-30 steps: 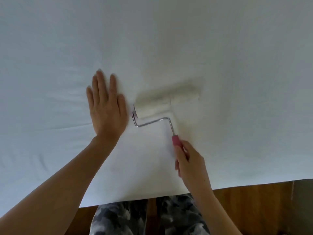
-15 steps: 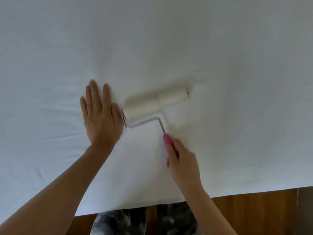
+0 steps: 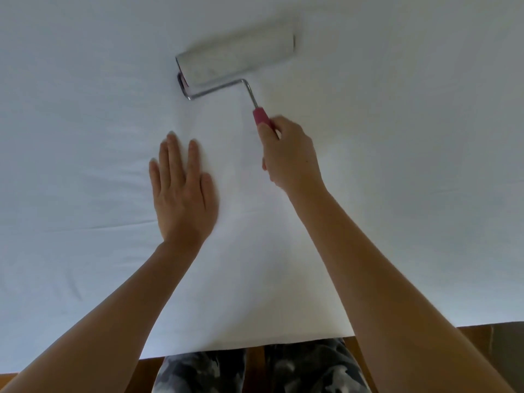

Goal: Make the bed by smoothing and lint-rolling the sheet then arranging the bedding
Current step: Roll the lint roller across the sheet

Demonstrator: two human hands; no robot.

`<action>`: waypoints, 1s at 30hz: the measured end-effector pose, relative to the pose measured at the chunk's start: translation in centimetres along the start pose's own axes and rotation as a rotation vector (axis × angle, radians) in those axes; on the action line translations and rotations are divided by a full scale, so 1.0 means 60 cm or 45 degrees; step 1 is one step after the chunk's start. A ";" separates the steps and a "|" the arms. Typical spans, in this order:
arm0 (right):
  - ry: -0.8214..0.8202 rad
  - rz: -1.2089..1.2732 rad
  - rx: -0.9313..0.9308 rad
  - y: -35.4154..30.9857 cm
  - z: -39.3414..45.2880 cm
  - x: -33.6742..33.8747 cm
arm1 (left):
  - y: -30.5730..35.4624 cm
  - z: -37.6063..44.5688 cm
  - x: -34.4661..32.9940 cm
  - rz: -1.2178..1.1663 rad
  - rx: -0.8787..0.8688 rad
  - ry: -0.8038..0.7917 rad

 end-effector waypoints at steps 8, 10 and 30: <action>-0.111 -0.079 -0.139 0.145 -0.182 -0.041 | 0.005 0.002 0.001 0.040 0.020 -0.018; -0.145 -0.033 -0.146 0.170 -0.208 -0.042 | 0.004 0.001 0.000 0.056 0.028 -0.031; -0.010 0.087 -0.044 0.663 -0.210 0.450 | 0.544 -0.107 -0.229 0.087 0.264 -0.077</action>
Point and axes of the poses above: each hand's wrist, its own z-axis towards the middle knuckle, its own x-axis out of the back of the hand, y = z × x, the point moved 3 cm from there along z, towards the middle knuckle, and after that the axes turned 9 degrees about -z, right-handed, at the moved point
